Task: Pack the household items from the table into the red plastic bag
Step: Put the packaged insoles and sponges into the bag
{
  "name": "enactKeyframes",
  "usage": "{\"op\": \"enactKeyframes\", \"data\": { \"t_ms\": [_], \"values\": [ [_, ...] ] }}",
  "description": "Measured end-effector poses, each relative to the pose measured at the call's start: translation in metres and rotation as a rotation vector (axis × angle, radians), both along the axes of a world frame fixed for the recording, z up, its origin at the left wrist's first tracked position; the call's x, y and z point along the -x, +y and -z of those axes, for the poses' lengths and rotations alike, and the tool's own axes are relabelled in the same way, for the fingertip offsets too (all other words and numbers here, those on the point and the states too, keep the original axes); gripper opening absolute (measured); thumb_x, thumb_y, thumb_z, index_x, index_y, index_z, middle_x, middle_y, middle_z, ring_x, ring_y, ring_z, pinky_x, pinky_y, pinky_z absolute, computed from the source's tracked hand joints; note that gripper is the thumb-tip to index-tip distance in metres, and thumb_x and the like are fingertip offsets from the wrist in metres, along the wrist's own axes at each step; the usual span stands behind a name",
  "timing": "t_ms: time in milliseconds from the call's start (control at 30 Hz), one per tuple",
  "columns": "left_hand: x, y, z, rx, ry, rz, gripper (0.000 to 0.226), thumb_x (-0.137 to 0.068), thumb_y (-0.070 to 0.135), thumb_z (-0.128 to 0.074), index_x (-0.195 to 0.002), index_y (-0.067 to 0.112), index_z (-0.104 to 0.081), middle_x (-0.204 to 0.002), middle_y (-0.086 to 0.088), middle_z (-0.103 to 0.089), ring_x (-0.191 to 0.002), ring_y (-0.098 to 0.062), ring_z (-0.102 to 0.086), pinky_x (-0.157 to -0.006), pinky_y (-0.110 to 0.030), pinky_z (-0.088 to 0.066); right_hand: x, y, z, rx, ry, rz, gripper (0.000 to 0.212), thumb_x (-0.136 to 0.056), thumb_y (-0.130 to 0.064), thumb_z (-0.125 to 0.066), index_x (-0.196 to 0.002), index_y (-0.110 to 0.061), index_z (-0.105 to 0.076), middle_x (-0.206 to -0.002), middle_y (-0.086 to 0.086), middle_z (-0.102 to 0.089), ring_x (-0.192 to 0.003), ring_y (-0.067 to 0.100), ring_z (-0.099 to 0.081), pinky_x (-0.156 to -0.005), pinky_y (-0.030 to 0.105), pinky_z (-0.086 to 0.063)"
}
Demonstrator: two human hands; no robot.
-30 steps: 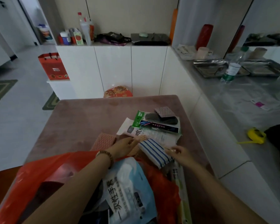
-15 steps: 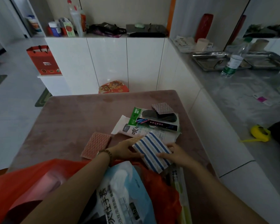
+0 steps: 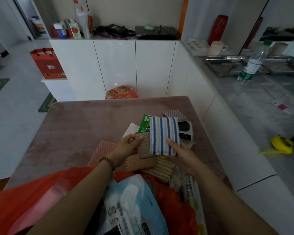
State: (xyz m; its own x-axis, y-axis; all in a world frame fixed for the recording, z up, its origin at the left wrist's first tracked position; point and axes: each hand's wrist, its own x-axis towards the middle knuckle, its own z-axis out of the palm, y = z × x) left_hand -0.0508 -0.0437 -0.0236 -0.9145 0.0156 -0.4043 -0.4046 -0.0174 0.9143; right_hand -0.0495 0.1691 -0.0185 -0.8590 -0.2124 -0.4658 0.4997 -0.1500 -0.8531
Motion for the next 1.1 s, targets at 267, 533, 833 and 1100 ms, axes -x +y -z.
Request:
{"op": "enactKeyframes", "data": {
  "t_ms": [267, 533, 833, 1100],
  "values": [
    [-0.004, -0.065, 0.001, 0.836, -0.096, 0.076, 0.044, -0.104, 0.024, -0.024, -0.126, -0.004, -0.049, -0.134, -0.026, -0.051, -0.123, -0.036, -0.049, -0.104, -0.041, -0.036, 0.003, -0.030, 0.017, -0.225, -0.078, -0.082, 0.070, -0.075, -0.032, -0.077, -0.133, -0.008, -0.048, -0.121, 0.010, -0.063, -0.102, 0.025, -0.066, -0.089, 0.039, -0.055],
    [-0.004, -0.096, 0.079, 0.995, -0.541, -0.037, 0.088, -0.083, 0.056, -0.047, -0.147, 0.002, -0.020, -0.154, -0.024, -0.021, -0.137, -0.041, -0.028, -0.115, -0.050, -0.025, 0.005, -0.066, 0.015, -0.423, 0.011, -0.106, 0.063, -0.081, -0.024, -0.073, -0.133, -0.008, -0.039, -0.128, 0.011, -0.055, -0.095, 0.018, -0.056, -0.077, 0.029, -0.048],
    [-0.012, -0.071, 0.013, 0.651, -0.148, -0.221, 0.041, -0.094, 0.029, -0.055, -0.118, -0.004, -0.058, -0.118, -0.023, -0.062, -0.107, -0.037, -0.058, -0.085, -0.036, -0.045, 0.009, -0.047, 0.007, -0.107, -0.079, 0.055, 0.058, -0.077, -0.015, -0.075, -0.128, -0.013, -0.047, -0.113, 0.006, -0.062, -0.096, 0.023, -0.064, -0.080, 0.040, -0.057],
    [0.002, -0.022, -0.048, -0.338, -0.049, -0.088, 0.060, -0.086, 0.069, -0.036, -0.115, 0.025, -0.064, -0.113, -0.006, -0.071, -0.101, -0.023, -0.068, -0.087, -0.045, -0.056, 0.024, -0.058, -0.024, 0.209, -0.011, 0.206, 0.060, -0.082, -0.028, -0.068, -0.136, -0.020, -0.044, -0.131, 0.005, -0.056, -0.110, 0.021, -0.059, -0.069, 0.030, -0.056]
  ]
}}
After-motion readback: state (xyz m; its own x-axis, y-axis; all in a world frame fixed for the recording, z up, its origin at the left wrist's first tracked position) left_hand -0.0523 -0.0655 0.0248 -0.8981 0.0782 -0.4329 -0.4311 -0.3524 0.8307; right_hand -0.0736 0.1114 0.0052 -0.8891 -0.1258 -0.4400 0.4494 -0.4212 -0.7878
